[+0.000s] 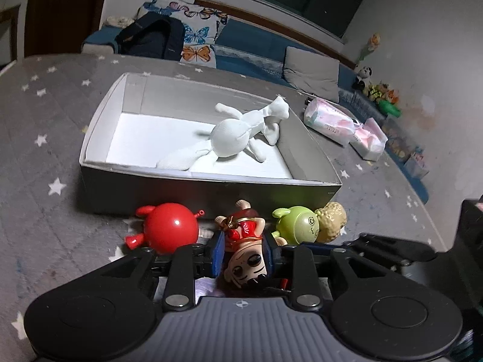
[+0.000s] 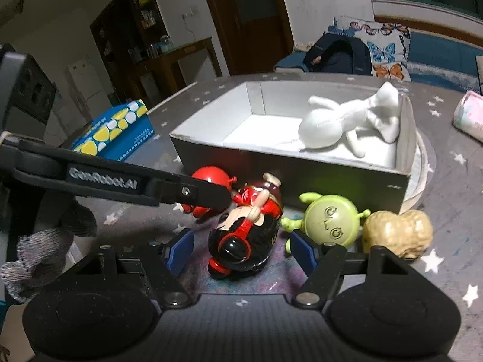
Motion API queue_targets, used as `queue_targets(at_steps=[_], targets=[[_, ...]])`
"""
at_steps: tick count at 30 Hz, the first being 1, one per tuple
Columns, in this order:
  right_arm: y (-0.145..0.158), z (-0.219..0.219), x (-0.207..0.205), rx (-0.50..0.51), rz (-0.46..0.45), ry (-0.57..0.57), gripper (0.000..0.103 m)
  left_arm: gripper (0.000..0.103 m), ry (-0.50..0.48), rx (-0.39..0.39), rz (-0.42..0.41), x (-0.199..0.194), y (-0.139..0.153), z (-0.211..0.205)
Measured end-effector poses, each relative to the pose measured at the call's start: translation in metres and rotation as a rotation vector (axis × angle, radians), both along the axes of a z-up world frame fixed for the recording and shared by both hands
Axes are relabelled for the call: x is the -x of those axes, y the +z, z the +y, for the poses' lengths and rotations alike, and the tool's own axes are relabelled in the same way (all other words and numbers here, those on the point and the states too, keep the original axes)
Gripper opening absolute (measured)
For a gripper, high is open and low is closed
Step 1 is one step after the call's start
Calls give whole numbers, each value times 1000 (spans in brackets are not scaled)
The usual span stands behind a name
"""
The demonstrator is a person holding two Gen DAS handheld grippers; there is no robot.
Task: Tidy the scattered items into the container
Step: 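Grasp the boy figure with red headphones with the left gripper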
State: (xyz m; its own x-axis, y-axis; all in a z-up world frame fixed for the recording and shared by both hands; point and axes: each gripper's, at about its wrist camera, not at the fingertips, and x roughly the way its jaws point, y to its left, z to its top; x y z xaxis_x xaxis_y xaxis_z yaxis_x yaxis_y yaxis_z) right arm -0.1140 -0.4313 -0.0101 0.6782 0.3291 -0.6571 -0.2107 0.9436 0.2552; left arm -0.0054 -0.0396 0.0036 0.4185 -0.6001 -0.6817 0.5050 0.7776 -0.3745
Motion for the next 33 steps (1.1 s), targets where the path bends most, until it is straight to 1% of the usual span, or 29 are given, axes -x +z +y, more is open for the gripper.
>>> queue_targets(at_steps=[5, 17, 19, 27, 33], targets=[[-8, 2, -4, -8, 26, -19, 70, 30, 18, 77, 76, -10, -7, 9], [-18, 3, -15, -49, 57, -44, 60, 30, 53, 170, 168, -20, -23, 16], [-19, 3, -16, -56, 60, -47, 57, 30, 57, 186, 180, -22, -26, 16], [-20, 4, -15, -73, 60, -65, 56, 32, 66, 235, 221, -22, -33, 19], [-18, 3, -12, -92, 62, -71, 56, 33, 67, 248, 232, -19, -33, 21]])
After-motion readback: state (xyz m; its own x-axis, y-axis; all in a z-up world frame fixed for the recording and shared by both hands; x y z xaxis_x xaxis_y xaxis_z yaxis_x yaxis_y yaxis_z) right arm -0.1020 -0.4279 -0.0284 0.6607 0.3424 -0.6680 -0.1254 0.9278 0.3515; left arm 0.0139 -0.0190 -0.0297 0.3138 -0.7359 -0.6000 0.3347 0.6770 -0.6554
